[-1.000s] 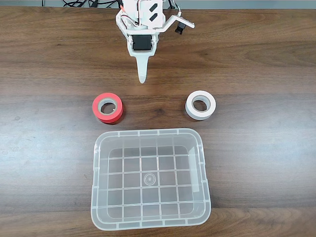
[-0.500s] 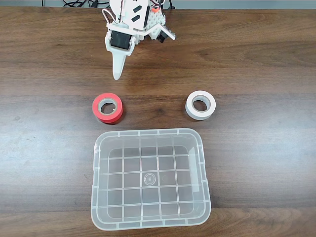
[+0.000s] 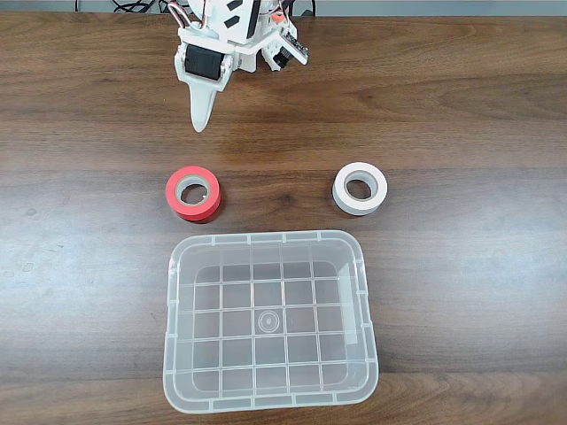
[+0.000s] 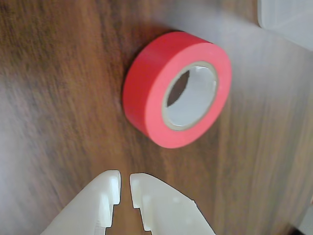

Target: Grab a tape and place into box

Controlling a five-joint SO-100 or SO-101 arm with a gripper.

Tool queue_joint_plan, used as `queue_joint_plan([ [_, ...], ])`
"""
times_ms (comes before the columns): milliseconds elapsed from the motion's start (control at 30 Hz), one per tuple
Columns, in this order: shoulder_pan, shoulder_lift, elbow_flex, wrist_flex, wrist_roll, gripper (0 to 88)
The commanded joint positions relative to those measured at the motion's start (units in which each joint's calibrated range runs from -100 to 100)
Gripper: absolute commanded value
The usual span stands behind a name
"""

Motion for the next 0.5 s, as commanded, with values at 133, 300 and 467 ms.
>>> queue_joint_plan([
  [133,0.70,25.61,-27.39,-1.10,0.25,1.5],
  [300,0.70,39.37,-39.48,3.01,-0.18,1.5],
  [467,2.09,49.50,-43.77,3.52,-0.18,1.5],
])
